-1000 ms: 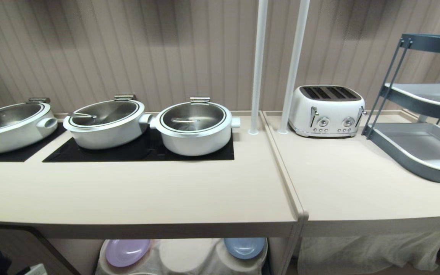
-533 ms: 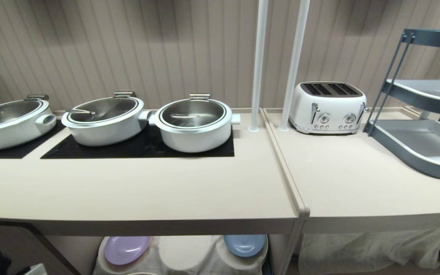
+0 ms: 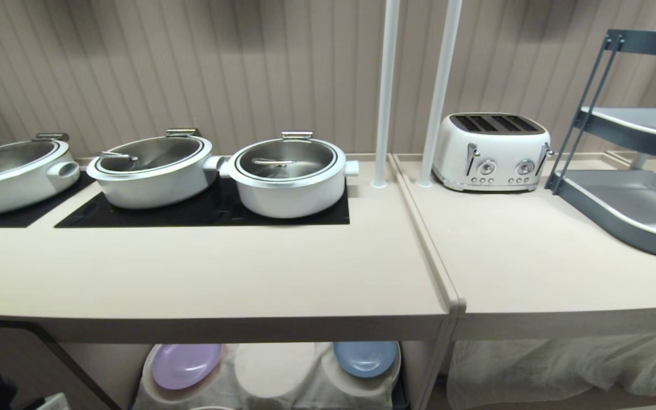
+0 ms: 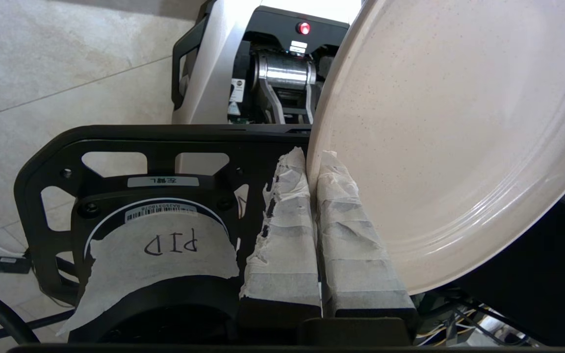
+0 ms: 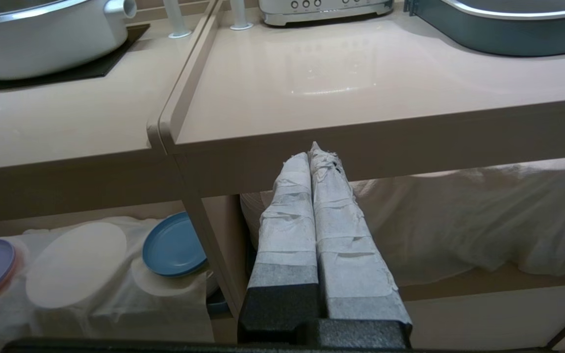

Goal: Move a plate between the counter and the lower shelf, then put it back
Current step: Put the plate in the cupboard

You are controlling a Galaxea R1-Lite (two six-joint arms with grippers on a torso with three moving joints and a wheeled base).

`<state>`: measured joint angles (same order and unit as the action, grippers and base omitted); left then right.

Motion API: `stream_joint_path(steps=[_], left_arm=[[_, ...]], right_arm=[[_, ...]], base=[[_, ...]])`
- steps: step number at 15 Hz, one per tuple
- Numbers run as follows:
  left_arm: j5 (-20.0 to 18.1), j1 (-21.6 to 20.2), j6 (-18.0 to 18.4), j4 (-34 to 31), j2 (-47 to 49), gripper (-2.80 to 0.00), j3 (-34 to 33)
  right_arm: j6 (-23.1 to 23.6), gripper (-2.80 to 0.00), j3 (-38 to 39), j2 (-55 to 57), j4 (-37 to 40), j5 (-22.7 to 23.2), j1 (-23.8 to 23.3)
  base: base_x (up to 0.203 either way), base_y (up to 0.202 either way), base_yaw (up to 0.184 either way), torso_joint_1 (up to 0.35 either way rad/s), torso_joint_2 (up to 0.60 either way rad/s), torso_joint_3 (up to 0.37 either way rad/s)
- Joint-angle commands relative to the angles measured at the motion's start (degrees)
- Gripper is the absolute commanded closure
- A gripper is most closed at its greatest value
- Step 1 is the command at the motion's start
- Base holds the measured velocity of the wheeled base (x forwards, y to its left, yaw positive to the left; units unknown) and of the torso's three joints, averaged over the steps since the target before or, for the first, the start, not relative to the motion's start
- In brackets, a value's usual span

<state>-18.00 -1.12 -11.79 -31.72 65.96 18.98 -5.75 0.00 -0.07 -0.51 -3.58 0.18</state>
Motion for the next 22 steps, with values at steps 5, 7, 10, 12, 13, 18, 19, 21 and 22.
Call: stream_joint_path(steps=[5,7,10,12,13,18,19,21,22], left_arm=[[-0.10,-0.02,-0.08,-0.18,-0.31,0.00,0.00],[-0.10,-0.02,-0.08,-0.18,-0.31,0.00,-0.08],[-0.10,-0.02,-0.08,-0.18,-0.31,0.00,-0.08],[-0.10,-0.02,-0.08,-0.18,-0.31,0.00,-0.08],[-0.10,-0.02,-0.08,-0.18,-0.31,0.00,-0.08],[-0.10,-0.02,-0.08,-0.18,-0.31,0.00,-0.08],[-0.10,-0.02,-0.08,-0.18,-0.31,0.00,-0.08],[-0.10,-0.02,-0.08,-0.18,-0.31,0.00,-0.17],[-0.10,-0.02,-0.08,-0.18,-0.31,0.00,-0.08]], right_arm=[[-0.05,0.00,0.00,0.07,-0.02,-0.02,-0.01],[-0.05,0.00,0.00,0.07,-0.02,-0.02,-0.01],[-0.05,0.00,0.00,0.07,-0.02,-0.02,-0.01],[-0.05,0.00,0.00,0.07,-0.02,-0.02,-0.01],[-0.05,0.00,0.00,0.07,-0.02,-0.02,-0.01],[-0.05,0.00,0.00,0.07,-0.02,-0.02,-0.01],[-0.13,0.00,0.00,0.07,-0.02,-0.02,0.01],[-0.10,0.00,0.00,0.07,-0.02,-0.02,0.08],[-0.05,0.00,0.00,0.07,-0.02,-0.02,-0.01]], base=[[0.000,0.000,0.000,-0.143,0.32,0.164],[0.000,0.000,0.000,-0.149,0.32,0.173],[0.000,0.000,0.000,-0.162,0.33,0.173],[0.000,0.000,0.000,-0.167,0.35,0.180],[0.000,0.000,0.000,-0.163,0.35,0.184],[0.000,0.000,0.000,-0.214,0.45,0.245],[0.000,0.000,0.000,-0.243,0.54,0.278],[0.000,0.000,0.000,-0.245,0.55,0.294],[0.000,0.000,0.000,-0.251,0.55,0.295]])
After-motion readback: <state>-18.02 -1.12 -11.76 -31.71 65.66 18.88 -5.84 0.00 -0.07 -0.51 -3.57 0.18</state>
